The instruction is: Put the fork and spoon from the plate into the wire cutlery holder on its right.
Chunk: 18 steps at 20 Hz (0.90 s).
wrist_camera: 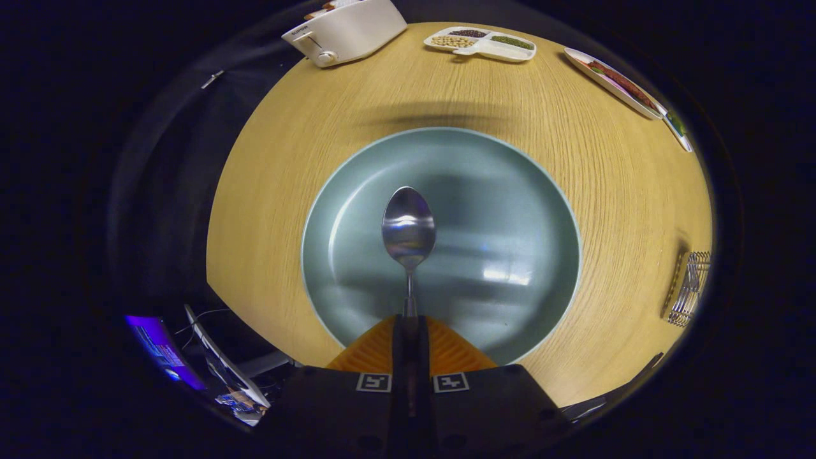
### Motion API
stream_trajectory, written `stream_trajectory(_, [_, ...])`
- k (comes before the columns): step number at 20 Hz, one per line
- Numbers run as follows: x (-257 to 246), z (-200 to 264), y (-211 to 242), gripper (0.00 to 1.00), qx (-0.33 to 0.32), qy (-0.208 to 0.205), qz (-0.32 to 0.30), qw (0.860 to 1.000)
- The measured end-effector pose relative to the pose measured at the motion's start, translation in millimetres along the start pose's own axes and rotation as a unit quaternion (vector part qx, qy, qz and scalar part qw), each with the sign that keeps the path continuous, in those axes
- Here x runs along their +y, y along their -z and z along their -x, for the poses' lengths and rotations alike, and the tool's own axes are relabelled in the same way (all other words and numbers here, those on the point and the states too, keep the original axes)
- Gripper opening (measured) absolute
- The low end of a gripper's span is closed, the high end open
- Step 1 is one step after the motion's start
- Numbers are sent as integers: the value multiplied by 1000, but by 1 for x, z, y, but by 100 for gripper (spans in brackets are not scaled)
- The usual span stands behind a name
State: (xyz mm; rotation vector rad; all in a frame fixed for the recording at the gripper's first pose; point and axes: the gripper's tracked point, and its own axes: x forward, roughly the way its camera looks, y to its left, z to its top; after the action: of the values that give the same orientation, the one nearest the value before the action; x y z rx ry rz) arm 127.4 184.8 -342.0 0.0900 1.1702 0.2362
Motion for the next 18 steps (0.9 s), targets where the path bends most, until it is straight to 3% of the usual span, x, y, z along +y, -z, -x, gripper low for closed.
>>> stream_trajectory(5, [-8,47,-13,9,-17,-25,10,999])
stream_trajectory(12, [-32,137,-24,9,-39,-72,-24,996])
stream_trajectory(18, [-105,216,-25,9,-71,-55,-44,995])
